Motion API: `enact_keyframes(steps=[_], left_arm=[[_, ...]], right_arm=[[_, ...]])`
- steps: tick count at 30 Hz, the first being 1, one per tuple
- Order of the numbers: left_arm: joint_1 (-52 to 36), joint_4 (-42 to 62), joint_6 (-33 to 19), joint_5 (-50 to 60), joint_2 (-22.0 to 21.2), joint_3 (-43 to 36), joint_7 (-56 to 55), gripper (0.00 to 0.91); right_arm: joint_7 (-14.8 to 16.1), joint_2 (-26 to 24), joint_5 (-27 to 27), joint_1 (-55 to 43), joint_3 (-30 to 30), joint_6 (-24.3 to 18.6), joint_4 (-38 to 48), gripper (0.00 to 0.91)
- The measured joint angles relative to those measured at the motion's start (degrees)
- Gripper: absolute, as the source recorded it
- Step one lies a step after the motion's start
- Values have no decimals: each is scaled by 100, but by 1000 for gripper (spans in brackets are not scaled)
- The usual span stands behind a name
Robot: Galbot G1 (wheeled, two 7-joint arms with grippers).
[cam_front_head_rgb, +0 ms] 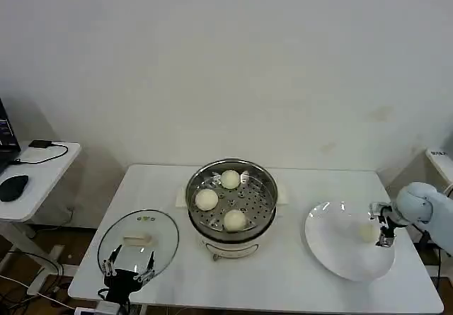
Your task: Take steamed baozi put them in steamer then cover it.
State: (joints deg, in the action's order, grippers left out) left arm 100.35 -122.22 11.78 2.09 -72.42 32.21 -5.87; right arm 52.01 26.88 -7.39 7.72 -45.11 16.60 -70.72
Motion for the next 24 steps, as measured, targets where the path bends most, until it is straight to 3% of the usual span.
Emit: enact_keyframes(steps=[12, 16, 24], left_arm=[[19, -23, 4, 18, -26, 0, 2, 907], [25, -28, 4, 18, -31, 12, 2, 907], [44, -47, 3, 14, -31, 29, 2, 907]], right_arm=[[-3, 215, -57, 45, 62, -23, 269, 736], [11, 231, -61, 49, 72, -11, 280, 615], [19, 215, -27, 31, 79, 40, 233, 605]])
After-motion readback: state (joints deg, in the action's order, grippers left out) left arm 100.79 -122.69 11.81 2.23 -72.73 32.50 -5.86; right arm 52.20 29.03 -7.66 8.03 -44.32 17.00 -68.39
